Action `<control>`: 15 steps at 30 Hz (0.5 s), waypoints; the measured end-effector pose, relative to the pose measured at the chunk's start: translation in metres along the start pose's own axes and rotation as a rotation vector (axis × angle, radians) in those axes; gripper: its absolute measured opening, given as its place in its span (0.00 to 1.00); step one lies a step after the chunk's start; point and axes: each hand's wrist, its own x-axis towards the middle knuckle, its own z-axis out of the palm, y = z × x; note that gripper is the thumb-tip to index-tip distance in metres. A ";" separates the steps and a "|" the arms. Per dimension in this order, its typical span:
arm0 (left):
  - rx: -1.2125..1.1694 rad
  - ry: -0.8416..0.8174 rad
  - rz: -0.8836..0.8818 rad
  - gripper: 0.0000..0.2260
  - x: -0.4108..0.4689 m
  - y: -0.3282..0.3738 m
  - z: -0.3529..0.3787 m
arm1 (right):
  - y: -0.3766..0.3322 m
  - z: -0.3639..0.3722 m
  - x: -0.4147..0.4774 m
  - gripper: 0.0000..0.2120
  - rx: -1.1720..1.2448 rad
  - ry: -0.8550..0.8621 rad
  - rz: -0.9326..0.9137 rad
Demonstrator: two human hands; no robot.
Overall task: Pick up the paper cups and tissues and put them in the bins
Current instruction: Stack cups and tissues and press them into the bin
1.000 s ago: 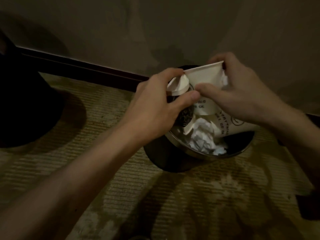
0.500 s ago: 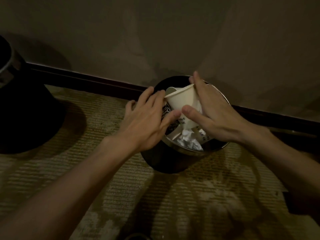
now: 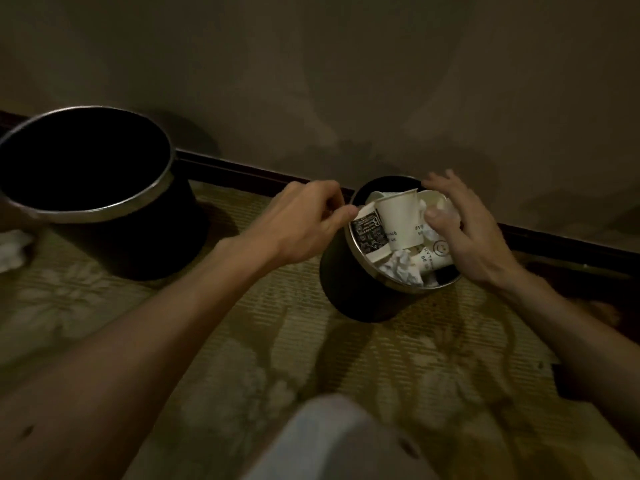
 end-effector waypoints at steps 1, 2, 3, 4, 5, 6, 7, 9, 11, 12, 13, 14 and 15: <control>0.019 -0.019 -0.023 0.13 -0.011 0.008 -0.020 | -0.018 -0.005 -0.006 0.29 -0.039 -0.019 -0.028; 0.038 -0.031 -0.043 0.14 -0.022 0.017 -0.042 | -0.041 -0.010 -0.011 0.28 -0.077 -0.043 -0.049; 0.051 -0.038 -0.063 0.14 -0.035 0.029 -0.068 | -0.066 -0.018 -0.016 0.25 -0.085 -0.065 -0.062; 0.066 -0.047 -0.081 0.14 -0.049 0.043 -0.096 | -0.094 -0.029 -0.021 0.20 -0.056 -0.089 -0.067; 0.096 -0.055 -0.098 0.15 -0.064 0.059 -0.126 | -0.124 -0.041 -0.026 0.14 -0.001 -0.109 -0.068; 0.149 -0.064 -0.113 0.15 -0.080 0.076 -0.160 | -0.156 -0.055 -0.034 0.07 0.051 -0.141 -0.063; 0.216 -0.073 -0.134 0.16 -0.097 0.096 -0.196 | -0.190 -0.070 -0.041 0.03 0.083 -0.179 -0.072; 0.354 -0.091 -0.178 0.16 -0.141 0.139 -0.275 | -0.267 -0.108 -0.057 0.09 0.157 -0.250 -0.107; 0.465 -0.126 -0.239 0.16 -0.198 0.188 -0.358 | -0.353 -0.152 -0.080 0.12 0.240 -0.318 -0.188; 0.523 -0.145 -0.265 0.15 -0.230 0.214 -0.399 | -0.396 -0.174 -0.094 0.12 0.273 -0.359 -0.253; 0.581 -0.166 -0.285 0.15 -0.265 0.241 -0.439 | -0.439 -0.195 -0.109 0.11 0.300 -0.412 -0.328; 0.625 -0.185 -0.300 0.14 -0.301 0.269 -0.476 | -0.481 -0.214 -0.125 0.09 0.318 -0.472 -0.397; 0.650 -0.193 -0.317 0.13 -0.339 0.297 -0.511 | -0.521 -0.231 -0.142 0.08 0.332 -0.529 -0.470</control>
